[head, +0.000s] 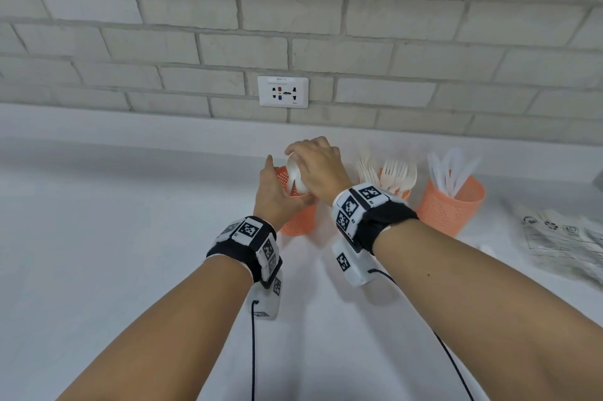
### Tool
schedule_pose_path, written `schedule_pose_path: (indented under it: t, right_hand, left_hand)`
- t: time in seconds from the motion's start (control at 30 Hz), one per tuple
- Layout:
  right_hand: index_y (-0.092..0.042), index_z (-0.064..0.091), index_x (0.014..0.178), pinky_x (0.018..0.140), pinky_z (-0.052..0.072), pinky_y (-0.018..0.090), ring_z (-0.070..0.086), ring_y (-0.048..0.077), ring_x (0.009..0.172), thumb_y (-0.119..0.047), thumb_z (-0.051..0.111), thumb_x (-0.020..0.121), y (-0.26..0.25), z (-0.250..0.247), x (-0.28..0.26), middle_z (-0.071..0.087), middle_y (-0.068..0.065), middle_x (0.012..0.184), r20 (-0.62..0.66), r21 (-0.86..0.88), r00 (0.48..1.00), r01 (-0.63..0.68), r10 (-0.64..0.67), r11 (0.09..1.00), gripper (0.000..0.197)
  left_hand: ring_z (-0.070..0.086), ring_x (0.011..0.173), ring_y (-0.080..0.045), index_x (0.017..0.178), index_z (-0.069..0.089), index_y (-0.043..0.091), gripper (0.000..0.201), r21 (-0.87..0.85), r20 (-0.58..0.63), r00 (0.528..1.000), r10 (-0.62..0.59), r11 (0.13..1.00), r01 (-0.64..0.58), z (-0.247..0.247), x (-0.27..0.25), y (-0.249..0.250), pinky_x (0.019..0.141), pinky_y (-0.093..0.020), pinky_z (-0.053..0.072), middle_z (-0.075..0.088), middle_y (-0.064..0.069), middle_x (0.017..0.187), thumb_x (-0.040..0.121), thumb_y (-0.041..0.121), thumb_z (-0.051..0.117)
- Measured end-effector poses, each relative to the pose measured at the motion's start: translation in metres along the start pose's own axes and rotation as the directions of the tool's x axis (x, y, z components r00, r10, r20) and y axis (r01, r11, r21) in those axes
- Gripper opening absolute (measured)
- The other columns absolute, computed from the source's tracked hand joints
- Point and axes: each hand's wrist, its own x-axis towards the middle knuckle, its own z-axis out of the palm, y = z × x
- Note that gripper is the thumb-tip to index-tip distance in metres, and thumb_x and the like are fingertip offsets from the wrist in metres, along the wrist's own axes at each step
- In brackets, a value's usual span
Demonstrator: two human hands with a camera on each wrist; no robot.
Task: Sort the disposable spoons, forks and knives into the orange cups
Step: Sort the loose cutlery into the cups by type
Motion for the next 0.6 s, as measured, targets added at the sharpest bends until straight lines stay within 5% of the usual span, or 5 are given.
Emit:
schedule_pose_path:
  t: [0.1, 0.23, 0.37, 0.5, 0.6]
  right_hand:
    - [-0.017, 0.055, 0.128, 0.103, 0.025, 0.038, 0.031, 0.021, 0.13, -0.016, 0.036, 0.098, -0.001, 0.003, -0.004, 0.048, 0.0, 0.136, 0.099, -0.059, 0.995, -0.022, 0.028, 0.998, 0.035]
    - [-0.018, 0.043, 0.138, 0.107, 0.027, 0.038, 0.032, 0.022, 0.13, -0.021, 0.036, 0.099, -0.01, -0.013, -0.012, 0.041, 0.005, 0.139, 0.071, 0.078, 0.995, -0.078, 0.072, 0.994, 0.04]
    - [-0.014, 0.054, 0.123, 0.088, 0.044, 0.032, 0.052, 0.019, 0.096, -0.018, 0.048, 0.093, -0.01, -0.056, -0.03, 0.055, 0.004, 0.105, 0.127, 0.231, 0.976, -0.203, 0.177, 0.952, 0.031]
    - [-0.013, 0.061, 0.101, 0.054, 0.046, 0.026, 0.061, 0.017, 0.064, -0.021, 0.049, 0.092, 0.015, -0.103, -0.068, 0.063, 0.003, 0.078, 0.396, 0.109, 0.875, -0.345, 0.278, 0.932, 0.018]
    - [-0.014, 0.061, 0.091, 0.052, 0.048, 0.024, 0.065, 0.019, 0.065, -0.024, 0.051, 0.092, 0.049, -0.123, -0.103, 0.068, 0.004, 0.077, 0.579, -0.061, 0.718, -0.434, 0.386, 0.899, 0.014]
  left_hand:
    - [0.029, 0.139, -0.018, 0.15, 0.004, 0.008, 0.118, -0.014, 0.008, 1.0, -0.006, 1.0, 0.006, 0.0, -0.001, 0.002, 0.092, -0.011, 0.028, 0.021, -0.007, 0.153, 0.065, 0.025, 0.084]
    - [0.02, 0.143, -0.022, 0.15, -0.003, 0.008, 0.125, 0.043, 0.049, 0.998, -0.029, 0.999, 0.026, -0.006, -0.002, 0.006, 0.11, -0.033, 0.026, 0.013, -0.01, 0.155, 0.063, 0.033, 0.085]
    - [0.018, 0.141, -0.027, 0.15, -0.001, 0.009, 0.126, 0.173, 0.005, 0.999, 0.047, 0.984, -0.048, -0.018, -0.016, 0.026, 0.112, -0.045, 0.026, 0.013, -0.013, 0.151, 0.062, 0.048, 0.081]
    - [0.048, 0.108, -0.023, 0.123, 0.044, 0.008, 0.067, 0.005, -0.256, 0.887, 0.385, 0.918, -0.397, -0.013, -0.052, 0.061, 0.092, -0.031, 0.042, 0.045, -0.006, 0.115, 0.071, 0.044, 0.067]
    - [0.052, 0.076, -0.016, 0.094, 0.052, 0.015, 0.018, -0.022, 0.028, 0.91, 0.414, 0.91, -0.413, 0.009, -0.084, 0.089, 0.067, -0.024, 0.045, 0.051, 0.002, 0.076, 0.082, 0.023, 0.065]
